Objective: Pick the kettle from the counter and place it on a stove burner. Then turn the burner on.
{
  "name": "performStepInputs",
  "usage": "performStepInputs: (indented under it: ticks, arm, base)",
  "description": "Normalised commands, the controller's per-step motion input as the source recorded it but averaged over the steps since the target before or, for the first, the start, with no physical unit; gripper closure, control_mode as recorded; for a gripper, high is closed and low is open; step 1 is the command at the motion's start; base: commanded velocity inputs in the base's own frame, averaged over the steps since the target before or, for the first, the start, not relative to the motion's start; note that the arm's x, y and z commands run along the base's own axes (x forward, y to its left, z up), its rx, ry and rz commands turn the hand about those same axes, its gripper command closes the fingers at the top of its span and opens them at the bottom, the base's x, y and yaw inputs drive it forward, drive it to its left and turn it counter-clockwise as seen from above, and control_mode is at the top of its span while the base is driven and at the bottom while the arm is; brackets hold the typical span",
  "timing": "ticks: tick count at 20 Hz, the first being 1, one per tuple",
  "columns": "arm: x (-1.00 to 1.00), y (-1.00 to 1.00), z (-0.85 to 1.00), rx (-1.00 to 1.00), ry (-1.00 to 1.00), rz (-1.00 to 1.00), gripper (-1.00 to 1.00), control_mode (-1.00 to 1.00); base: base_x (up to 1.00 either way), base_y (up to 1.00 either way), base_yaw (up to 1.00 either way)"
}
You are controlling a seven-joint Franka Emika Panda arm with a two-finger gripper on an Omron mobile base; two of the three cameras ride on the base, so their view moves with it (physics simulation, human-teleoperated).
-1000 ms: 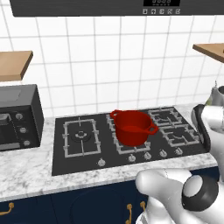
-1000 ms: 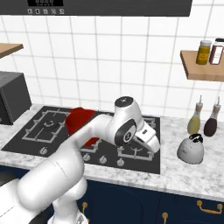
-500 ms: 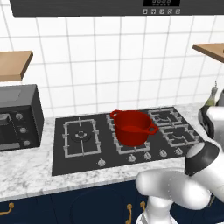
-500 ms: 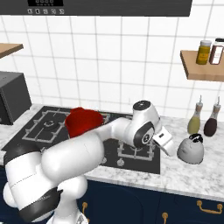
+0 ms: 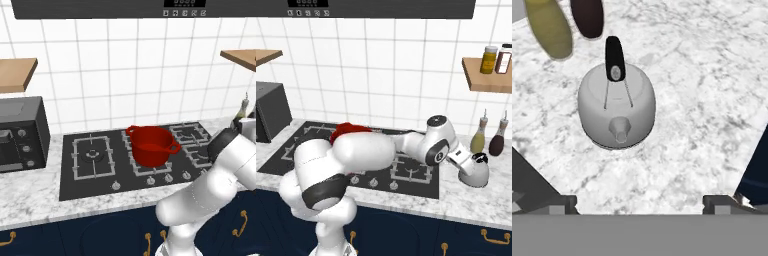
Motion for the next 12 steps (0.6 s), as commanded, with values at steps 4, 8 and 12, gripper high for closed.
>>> performStepInputs:
  ticks: [4, 8, 12]
  arm:
    - [0.51, -0.53, -0.18, 0.00, -0.01, 0.00, -1.00, -1.00]
    - [0.50, -0.48, -0.21, 0.02, -0.02, 0.00, -1.00, -1.00]
    - [0.36, -0.51, -0.04, 0.05, 0.00, 0.00, -1.00, -1.00]
  base:
    - [0.00, 0.00, 0.00]
    - [0.00, 0.00, 0.00]
    - [0.00, 0.00, 0.00]
